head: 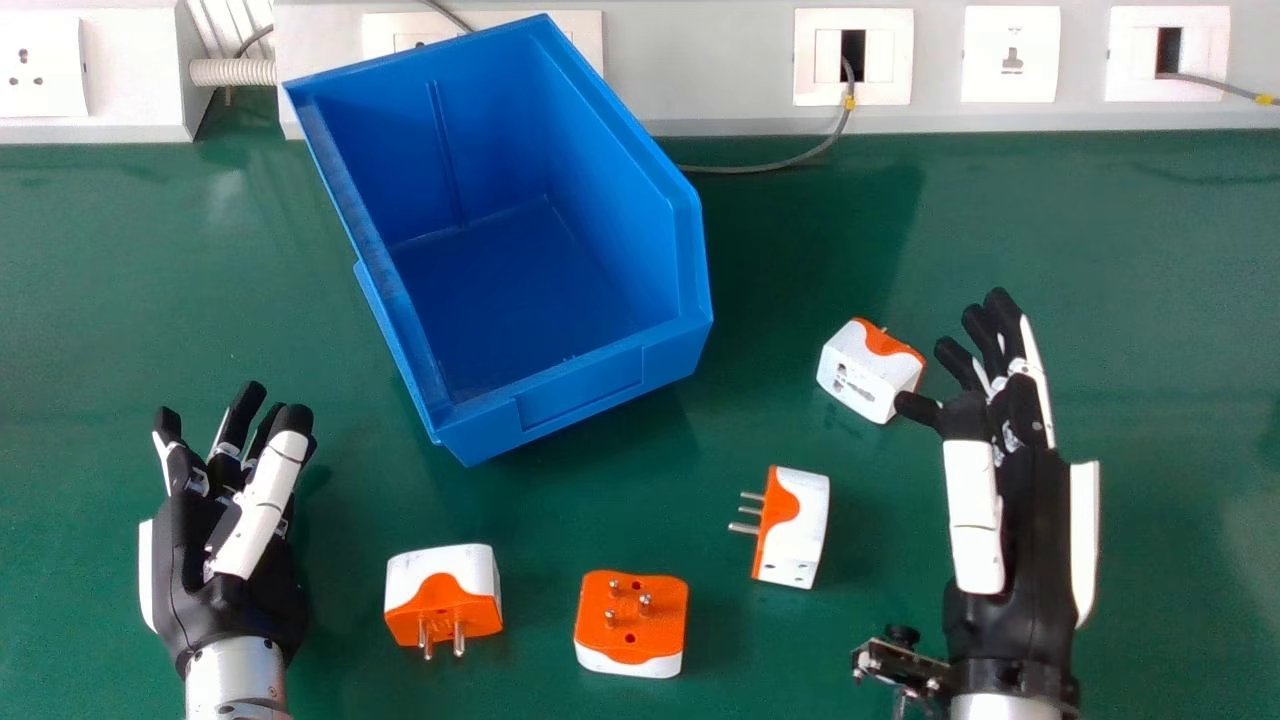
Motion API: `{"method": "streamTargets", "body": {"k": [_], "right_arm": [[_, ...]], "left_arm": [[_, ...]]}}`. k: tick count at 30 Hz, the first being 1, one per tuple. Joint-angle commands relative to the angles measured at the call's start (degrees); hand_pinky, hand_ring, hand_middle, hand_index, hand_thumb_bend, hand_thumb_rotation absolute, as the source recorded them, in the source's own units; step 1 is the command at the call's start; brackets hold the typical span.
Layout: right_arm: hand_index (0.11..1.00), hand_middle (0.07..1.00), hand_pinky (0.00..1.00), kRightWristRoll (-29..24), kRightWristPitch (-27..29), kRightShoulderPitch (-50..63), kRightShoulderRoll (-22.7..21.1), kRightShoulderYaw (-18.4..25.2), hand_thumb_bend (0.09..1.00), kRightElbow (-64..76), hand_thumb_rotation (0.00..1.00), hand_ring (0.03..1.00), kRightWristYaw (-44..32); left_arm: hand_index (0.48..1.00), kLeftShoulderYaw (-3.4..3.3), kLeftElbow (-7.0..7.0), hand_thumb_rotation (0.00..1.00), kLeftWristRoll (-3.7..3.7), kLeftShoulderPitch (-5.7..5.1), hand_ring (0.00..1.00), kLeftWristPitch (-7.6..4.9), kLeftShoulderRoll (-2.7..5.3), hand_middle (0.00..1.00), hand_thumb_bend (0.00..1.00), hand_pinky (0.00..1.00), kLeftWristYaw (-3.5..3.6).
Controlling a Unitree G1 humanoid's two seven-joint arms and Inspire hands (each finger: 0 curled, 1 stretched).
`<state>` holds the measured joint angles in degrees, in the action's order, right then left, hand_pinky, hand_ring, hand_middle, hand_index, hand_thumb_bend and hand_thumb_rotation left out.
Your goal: Pick all objects and put in blue box
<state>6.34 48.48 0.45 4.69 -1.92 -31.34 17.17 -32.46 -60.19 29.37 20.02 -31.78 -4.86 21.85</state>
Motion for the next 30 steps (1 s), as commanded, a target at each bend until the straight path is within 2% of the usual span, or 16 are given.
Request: {"method": "streamTargets", "body": {"k": [1,7,11,13,16,18,21,23,25,28,30], "right_arm": [[0.912,0.911,0.7,-0.6,0.89,0.09,2.79,-0.06,0.58,1.46,0.89,0.87,-0.01],[0.914,0.913,0.7,-0.1,0.58,0.41,2.91,-0.19,0.581,1.59,0.89,0.871,0.29],[0.923,0.92,0.7,1.99,0.3,0.4,1.84,-0.16,0.571,1.61,0.88,0.876,0.94],[0.929,0.924,0.7,5.5,-0.37,-0.26,-0.82,-0.19,0.589,1.47,0.88,0.878,1.35],[0.971,0.951,0.77,14.92,-4.6,-1.2,-6.9,-0.51,0.699,2.52,0.82,0.909,2.98],[0.992,0.974,0.8,20.69,-5.77,-2.51,-11.18,-1.16,0.799,2.11,0.73,0.937,4.22],[0.999,0.995,0.87,27.62,-9.51,-5.07,-17.48,-2.96,0.91,1.87,0.66,0.983,3.35],[1.0,0.997,0.87,33.39,-13.66,-7.91,-21.77,-5.36,0.936,1.83,0.65,0.989,2.82],[1.0,0.999,0.85,37.24,-16.8,-10.15,-24.45,-7.53,0.979,1.64,0.61,0.997,2.37],[1.0,1.0,0.85,40.35,-20.17,-14.26,-26.69,-11.14,0.993,-1.16,0.59,0.999,-0.2],[1.0,1.0,0.86,41.52,-21.32,-16.83,-27.68,-13.44,0.997,-3.38,0.58,1.0,-1.88]], "left_arm": [[0.804,-0.31,-3.12,0.03,0.27,-2.76,0.86,4.34,1.41,0.87,0.65,0.85,-1.8],[0.795,-0.23,-3.07,0.03,0.16,-2.94,0.86,4.35,1.27,0.87,0.66,0.84,-1.53],[0.813,-0.1,-2.82,0.03,-0.1,-2.98,0.86,4.12,1.44,0.87,0.66,0.84,-2.34],[0.806,-0.02,-2.74,0.02,-0.17,-3.0,0.86,4.02,1.49,0.87,0.66,0.84,-2.32],[0.821,0.21,-2.66,0.03,-0.42,-3.08,0.86,4.06,1.45,0.88,0.65,0.83,-2.39],[0.832,0.05,-2.62,0.04,-0.13,-2.98,0.86,4.34,1.49,0.88,0.65,0.84,-2.36],[0.807,-0.06,-2.58,0.03,0.12,-2.81,0.85,4.31,1.58,0.87,0.66,0.83,-2.11],[0.804,-0.01,-2.63,0.02,0.02,-2.63,0.85,4.16,1.65,0.87,0.66,0.83,-2.19],[0.8,-0.04,-2.7,0.02,0.05,-2.43,0.85,4.24,1.71,0.87,0.66,0.83,-2.26],[0.797,-0.2,-2.65,0.02,0.4,-2.24,0.85,4.79,1.81,0.87,0.66,0.83,-2.1],[0.794,-0.11,-2.63,0.02,0.21,-2.25,0.85,4.79,1.82,0.87,0.66,0.84,-2.22]]}}
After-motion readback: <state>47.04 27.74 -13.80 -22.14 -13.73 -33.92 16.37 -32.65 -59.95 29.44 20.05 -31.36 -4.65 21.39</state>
